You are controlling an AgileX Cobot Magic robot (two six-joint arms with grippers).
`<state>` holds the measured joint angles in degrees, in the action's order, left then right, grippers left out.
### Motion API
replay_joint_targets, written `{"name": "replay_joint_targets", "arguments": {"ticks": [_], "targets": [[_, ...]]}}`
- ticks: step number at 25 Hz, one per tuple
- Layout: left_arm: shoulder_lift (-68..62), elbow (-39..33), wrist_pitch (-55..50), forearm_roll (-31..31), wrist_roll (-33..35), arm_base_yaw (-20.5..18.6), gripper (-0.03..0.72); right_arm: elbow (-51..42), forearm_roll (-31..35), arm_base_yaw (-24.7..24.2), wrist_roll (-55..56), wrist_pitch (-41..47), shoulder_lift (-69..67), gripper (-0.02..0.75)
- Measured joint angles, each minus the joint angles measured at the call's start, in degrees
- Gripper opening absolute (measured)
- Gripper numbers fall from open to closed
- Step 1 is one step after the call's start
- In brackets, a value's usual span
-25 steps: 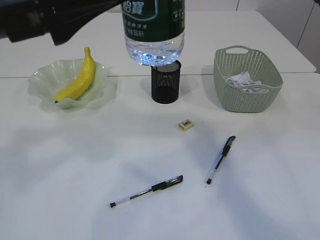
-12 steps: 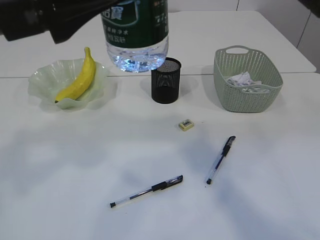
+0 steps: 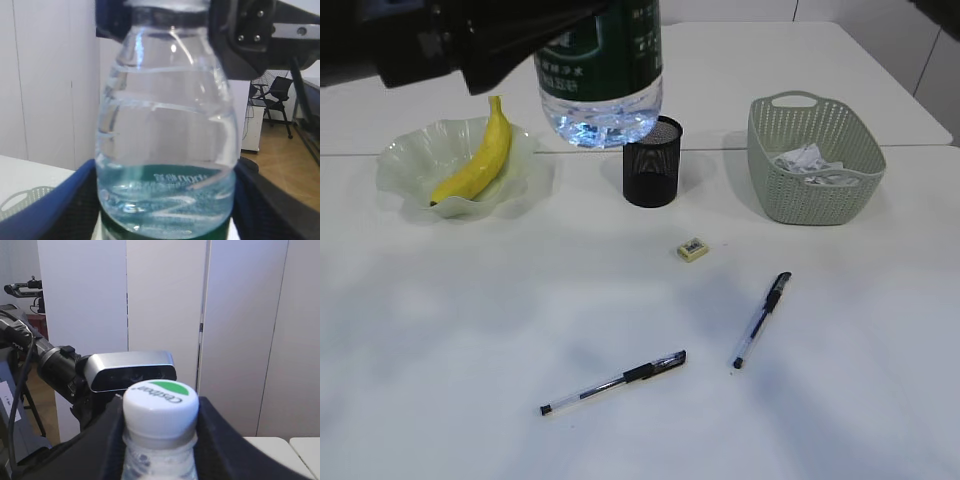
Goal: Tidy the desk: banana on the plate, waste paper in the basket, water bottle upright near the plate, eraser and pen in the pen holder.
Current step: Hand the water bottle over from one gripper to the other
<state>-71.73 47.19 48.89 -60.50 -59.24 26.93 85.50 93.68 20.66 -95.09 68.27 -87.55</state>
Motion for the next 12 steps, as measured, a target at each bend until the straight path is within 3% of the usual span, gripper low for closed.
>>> {"name": "replay_joint_targets", "arguments": {"ticks": [12], "targets": [[-1.63,0.67,1.17,-0.48,0.00,0.00,0.521,-0.04,-0.12,0.00,0.00,0.00,0.00,0.251]]}}
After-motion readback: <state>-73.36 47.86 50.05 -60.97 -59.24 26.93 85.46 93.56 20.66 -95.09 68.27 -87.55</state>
